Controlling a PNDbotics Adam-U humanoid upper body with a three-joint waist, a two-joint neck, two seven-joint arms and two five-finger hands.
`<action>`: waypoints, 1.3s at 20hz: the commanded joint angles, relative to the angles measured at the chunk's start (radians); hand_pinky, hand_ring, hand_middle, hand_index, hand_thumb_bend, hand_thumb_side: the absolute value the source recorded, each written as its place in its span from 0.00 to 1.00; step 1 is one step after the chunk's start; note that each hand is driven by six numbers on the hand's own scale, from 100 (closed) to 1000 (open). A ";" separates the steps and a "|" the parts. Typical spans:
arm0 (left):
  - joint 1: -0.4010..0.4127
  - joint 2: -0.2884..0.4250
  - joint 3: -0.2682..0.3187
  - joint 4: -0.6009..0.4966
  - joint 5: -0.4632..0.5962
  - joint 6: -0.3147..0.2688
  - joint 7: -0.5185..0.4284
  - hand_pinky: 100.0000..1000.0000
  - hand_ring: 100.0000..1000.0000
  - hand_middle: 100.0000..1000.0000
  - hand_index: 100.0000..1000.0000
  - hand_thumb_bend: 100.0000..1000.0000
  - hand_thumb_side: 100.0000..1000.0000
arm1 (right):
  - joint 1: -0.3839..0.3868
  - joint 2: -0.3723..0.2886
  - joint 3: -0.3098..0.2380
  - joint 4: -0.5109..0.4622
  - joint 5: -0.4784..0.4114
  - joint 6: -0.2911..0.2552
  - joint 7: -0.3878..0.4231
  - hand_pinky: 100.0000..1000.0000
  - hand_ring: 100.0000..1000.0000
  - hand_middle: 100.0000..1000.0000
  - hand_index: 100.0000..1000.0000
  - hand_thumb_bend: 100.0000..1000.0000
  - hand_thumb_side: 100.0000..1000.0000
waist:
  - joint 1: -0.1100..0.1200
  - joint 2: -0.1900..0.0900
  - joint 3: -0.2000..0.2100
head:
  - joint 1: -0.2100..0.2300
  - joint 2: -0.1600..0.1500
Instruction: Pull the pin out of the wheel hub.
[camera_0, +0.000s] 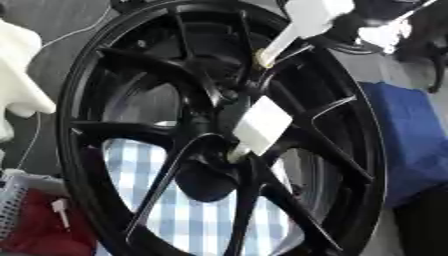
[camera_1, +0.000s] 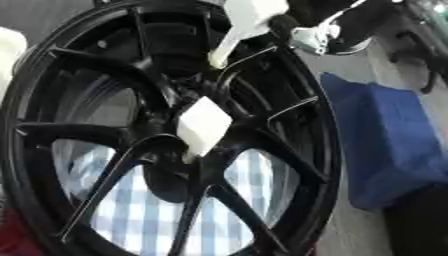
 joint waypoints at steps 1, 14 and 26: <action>0.003 0.006 0.015 -0.021 -0.004 -0.002 0.011 0.60 0.67 0.59 0.69 0.01 0.76 | 0.106 -0.084 -0.134 0.023 -0.041 -0.027 -0.111 0.80 0.60 0.20 0.34 0.00 0.12 | 0.025 -0.037 -0.022 | 0.033 0.003; 0.023 -0.020 0.046 -0.021 -0.006 -0.022 0.050 0.60 0.67 0.58 0.70 0.00 0.74 | 0.654 0.226 -0.497 0.133 0.135 -0.070 -0.682 0.84 0.76 0.48 0.62 0.00 0.26 | 0.131 -0.057 -0.122 | 0.124 0.009; 0.024 -0.031 0.048 -0.021 0.002 -0.023 0.053 0.60 0.67 0.59 0.70 0.01 0.73 | 0.709 0.436 -0.500 0.152 0.233 0.103 -0.820 0.91 0.96 0.81 0.82 0.00 0.14 | 0.163 -0.072 -0.125 | 0.137 0.015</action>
